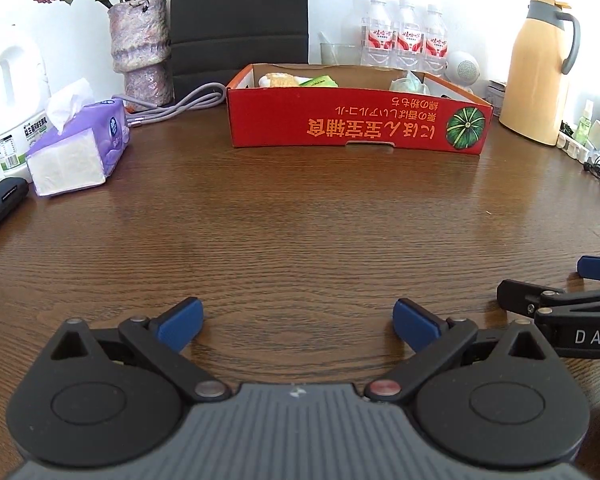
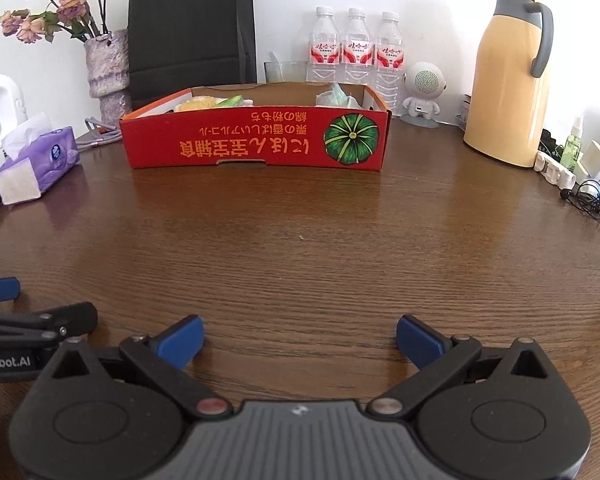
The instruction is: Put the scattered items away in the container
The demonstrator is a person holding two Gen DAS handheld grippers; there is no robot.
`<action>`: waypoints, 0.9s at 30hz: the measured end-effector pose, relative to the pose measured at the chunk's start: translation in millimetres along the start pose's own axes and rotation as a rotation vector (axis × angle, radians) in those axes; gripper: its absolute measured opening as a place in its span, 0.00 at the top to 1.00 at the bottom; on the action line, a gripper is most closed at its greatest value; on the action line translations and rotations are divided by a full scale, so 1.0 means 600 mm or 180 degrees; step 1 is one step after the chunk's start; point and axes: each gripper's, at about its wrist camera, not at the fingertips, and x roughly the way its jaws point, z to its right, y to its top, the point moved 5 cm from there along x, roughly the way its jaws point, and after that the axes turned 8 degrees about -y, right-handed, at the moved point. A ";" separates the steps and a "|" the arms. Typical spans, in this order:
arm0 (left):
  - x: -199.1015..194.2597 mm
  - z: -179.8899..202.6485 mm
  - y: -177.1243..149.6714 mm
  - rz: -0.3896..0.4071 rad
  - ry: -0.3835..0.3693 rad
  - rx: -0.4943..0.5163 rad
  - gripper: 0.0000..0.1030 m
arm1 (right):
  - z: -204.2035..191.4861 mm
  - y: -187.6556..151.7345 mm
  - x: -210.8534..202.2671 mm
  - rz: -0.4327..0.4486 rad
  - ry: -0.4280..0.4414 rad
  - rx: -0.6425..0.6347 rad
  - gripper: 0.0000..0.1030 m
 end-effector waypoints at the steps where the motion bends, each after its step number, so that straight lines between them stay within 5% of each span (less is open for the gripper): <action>1: 0.001 0.001 0.001 -0.0002 -0.0005 0.0003 0.00 | -0.001 0.000 0.000 0.0000 -0.0001 -0.0004 0.00; 27: 0.002 0.000 0.002 -0.0007 -0.0022 -0.0004 0.00 | -0.007 0.002 0.002 0.0005 0.0056 -0.0050 0.00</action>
